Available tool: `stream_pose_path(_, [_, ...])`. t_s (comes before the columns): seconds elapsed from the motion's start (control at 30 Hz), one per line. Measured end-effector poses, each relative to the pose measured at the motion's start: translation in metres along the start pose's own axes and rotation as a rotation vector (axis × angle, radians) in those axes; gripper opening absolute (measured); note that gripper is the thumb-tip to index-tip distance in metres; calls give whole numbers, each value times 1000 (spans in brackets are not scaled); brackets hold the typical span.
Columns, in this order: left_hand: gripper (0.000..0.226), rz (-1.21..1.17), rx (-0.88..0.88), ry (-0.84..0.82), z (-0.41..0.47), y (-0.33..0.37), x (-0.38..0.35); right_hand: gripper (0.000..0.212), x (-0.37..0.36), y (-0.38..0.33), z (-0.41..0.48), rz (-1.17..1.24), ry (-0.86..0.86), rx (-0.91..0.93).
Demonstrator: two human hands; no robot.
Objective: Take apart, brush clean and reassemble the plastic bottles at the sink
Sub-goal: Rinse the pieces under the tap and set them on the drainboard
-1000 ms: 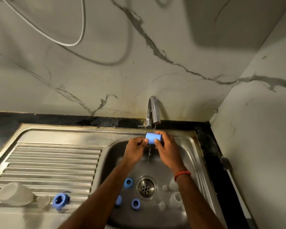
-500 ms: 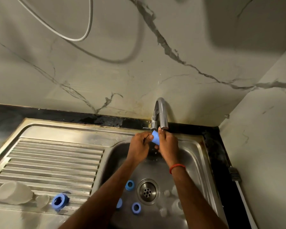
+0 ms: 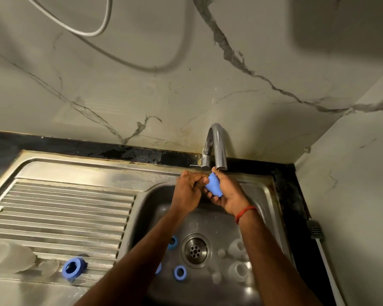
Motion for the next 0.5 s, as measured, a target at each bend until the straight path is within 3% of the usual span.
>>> stream_pose_path(0.07, [28, -75, 69, 20, 3, -3, -2, 41, 9, -29, -11, -558, 170, 381])
stream_pose_path(0.13, [29, -151, 182, 78, 8, -9, 3, 34, -13, -50, -44, -1177, 322, 988])
stream_pose_path(0.2, [28, -190, 244, 85, 11, -13, 6, 37, -23, -47, -57, -1274, 338, 1234])
stream_pose_path(0.23, [28, -199, 238, 72, 11, -11, 6, 41, -20, -46, -56, -1199, 323, 1224])
stream_pose_path(0.3, [27, -235, 150, 53, 7, 1, 9, 49, -11, -46, -43, -818, 275, 987])
stream_pose_path(0.37, [29, -256, 79, 26, 2, 5, 10, 43, -5, -37, -24, -343, 176, 509])
stream_pose_path(0.43, [31, -226, 75, 26, 4, -2, 13, 41, -15, -14, -15, 47, -46, 56])
stream_pose_path(0.5, [32, -181, 104, 42, 6, -10, 17, 45, -27, -8, -19, 283, -222, -129])
Point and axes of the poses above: each hand's wrist, its own z-axis towards the middle knuckle, its own x-axis out of the back of the hand, y = z × x, the point moved 8 cm from there along z, towards the middle knuckle, and after that the axes turned 6 degrees about x, right-handed, at the moved point
